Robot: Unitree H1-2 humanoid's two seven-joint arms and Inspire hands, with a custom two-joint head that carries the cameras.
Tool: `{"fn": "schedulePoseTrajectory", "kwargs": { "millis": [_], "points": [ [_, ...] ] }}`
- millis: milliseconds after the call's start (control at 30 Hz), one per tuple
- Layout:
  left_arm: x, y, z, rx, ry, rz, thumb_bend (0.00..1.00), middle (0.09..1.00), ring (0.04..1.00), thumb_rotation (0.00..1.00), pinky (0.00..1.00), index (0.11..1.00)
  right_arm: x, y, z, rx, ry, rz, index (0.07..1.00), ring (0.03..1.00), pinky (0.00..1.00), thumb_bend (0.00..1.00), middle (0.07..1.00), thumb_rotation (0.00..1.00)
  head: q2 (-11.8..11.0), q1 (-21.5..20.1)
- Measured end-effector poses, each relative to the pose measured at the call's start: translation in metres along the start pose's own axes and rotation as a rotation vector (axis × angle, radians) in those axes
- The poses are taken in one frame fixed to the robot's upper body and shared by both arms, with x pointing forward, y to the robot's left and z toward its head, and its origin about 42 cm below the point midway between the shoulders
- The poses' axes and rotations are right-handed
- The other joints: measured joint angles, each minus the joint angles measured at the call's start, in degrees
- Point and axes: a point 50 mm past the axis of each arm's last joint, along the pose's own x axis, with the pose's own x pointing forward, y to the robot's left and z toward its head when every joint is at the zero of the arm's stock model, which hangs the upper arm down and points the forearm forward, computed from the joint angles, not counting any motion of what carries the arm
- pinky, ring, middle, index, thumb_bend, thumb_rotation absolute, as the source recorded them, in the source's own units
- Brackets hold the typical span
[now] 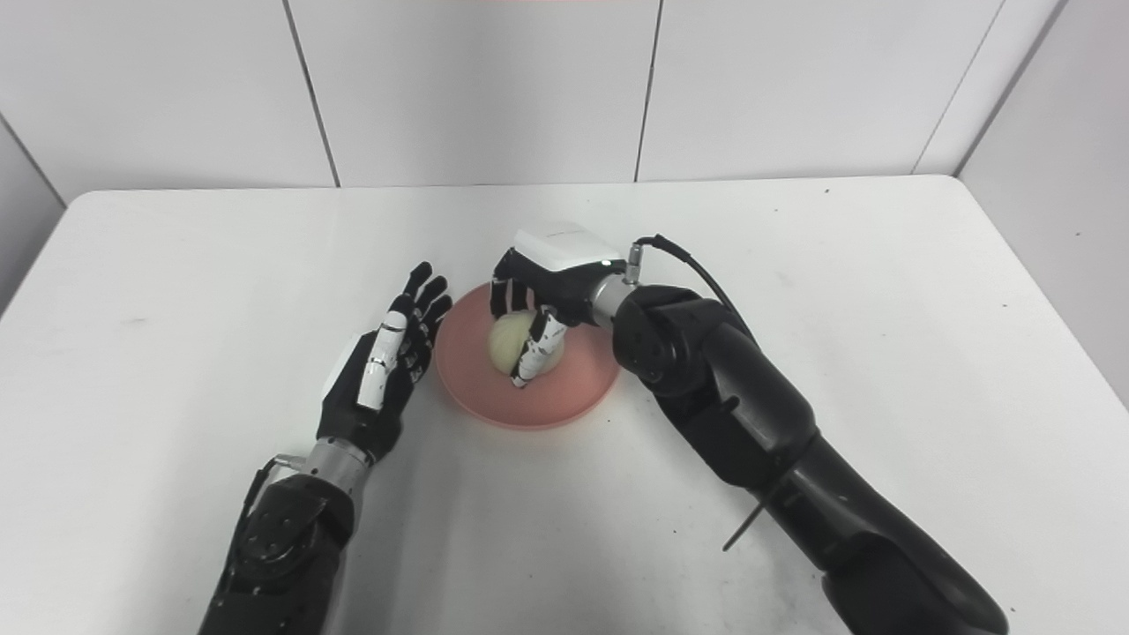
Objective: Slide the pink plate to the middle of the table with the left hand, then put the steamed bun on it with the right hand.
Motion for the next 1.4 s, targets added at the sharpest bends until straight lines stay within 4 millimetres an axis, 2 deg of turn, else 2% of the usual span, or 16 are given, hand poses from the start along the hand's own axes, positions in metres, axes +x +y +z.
{"fn": "schedulePoseTrajectory", "kwargs": {
  "millis": [100,267,433,567,633,667,733,767,900,1033,1267,1400],
  "points": [
    [0.0,0.0,0.0,0.0,0.0,0.0,0.52,0.993,0.986,1.0,1.0,1.0,0.0,0.001,0.001,-0.017,0.004,0.001,0.494,0.362,0.27,0.5,0.463,0.12,0.09,-0.09],
    [0.0,0.0,0.0,0.0,0.0,0.0,0.52,0.993,0.985,1.0,1.0,1.0,0.003,0.006,0.001,-0.034,0.015,0.016,0.494,0.314,0.24,0.5,0.42,0.12,0.17,0.09],
    [0.0,0.0,0.0,0.0,0.0,-0.001,0.52,0.994,0.986,1.0,1.0,1.0,0.006,0.011,0.003,-0.059,0.024,0.033,0.495,0.321,0.24,0.51,0.434,0.12,0.35,0.09],
    [0.0,0.0,0.0,0.001,0.0,-0.001,0.53,0.992,0.981,1.0,1.0,1.0,0.005,0.011,0.004,-0.069,0.022,0.04,0.496,0.464,0.37,0.51,0.564,0.15,0.35,0.09],
    [0.0,0.0,0.0,0.001,0.0,-0.001,0.53,0.993,0.983,1.0,1.0,1.0,0.004,0.011,0.005,-0.072,0.019,0.05,0.663,0.571,0.47,0.63,0.653,0.34,0.44,0.09],
    [0.0,0.0,0.0,0.001,0.0,-0.001,0.54,0.993,0.983,1.0,1.0,0.999,0.004,0.01,0.006,-0.075,0.017,0.059,0.696,0.628,0.52,0.67,0.698,0.41,0.44,0.09],
    [0.0,0.0,0.0,0.001,0.0,0.0,0.54,0.993,0.983,1.0,1.0,0.999,0.001,0.009,0.009,-0.085,0.012,0.071,0.707,0.65,0.55,0.69,0.714,0.43,0.53,0.17],
    [0.0,0.0,0.0,0.001,0.0,0.0,0.54,0.993,0.981,1.0,1.0,1.0,0.001,0.008,0.01,-0.091,0.012,0.08,0.742,0.707,0.6,0.74,0.756,0.53,0.53,0.18],
    [0.0,0.0,0.0,0.001,0.0,-0.001,0.53,0.996,0.987,1.0,1.0,1.0,-0.003,0.003,0.013,-0.122,0.013,0.116,0.821,0.815,0.7,0.82,0.834,0.69,0.7,0.18],
    [0.0,0.0,0.0,0.001,0.0,-0.002,0.53,1.0,0.995,1.0,1.0,1.0,-0.006,0.001,0.016,-0.135,0.008,0.144,0.858,0.857,0.76,0.85,0.87,0.77,0.7,0.18],
    [0.0,0.0,0.0,0.001,-0.002,-0.004,0.52,0.993,0.986,1.0,0.98,1.0,-0.015,-0.012,0.021,-0.139,0.03,0.165,0.876,0.844,0.72,0.86,0.893,0.8,0.62,0.0],
    [0.0,0.0,0.0,0.001,-0.002,-0.004,0.53,0.995,0.989,1.0,0.99,1.0,-0.021,-0.023,0.025,-0.147,0.037,0.151,0.875,0.862,0.74,0.87,0.904,0.82,0.53,0.0]
  ]
}}
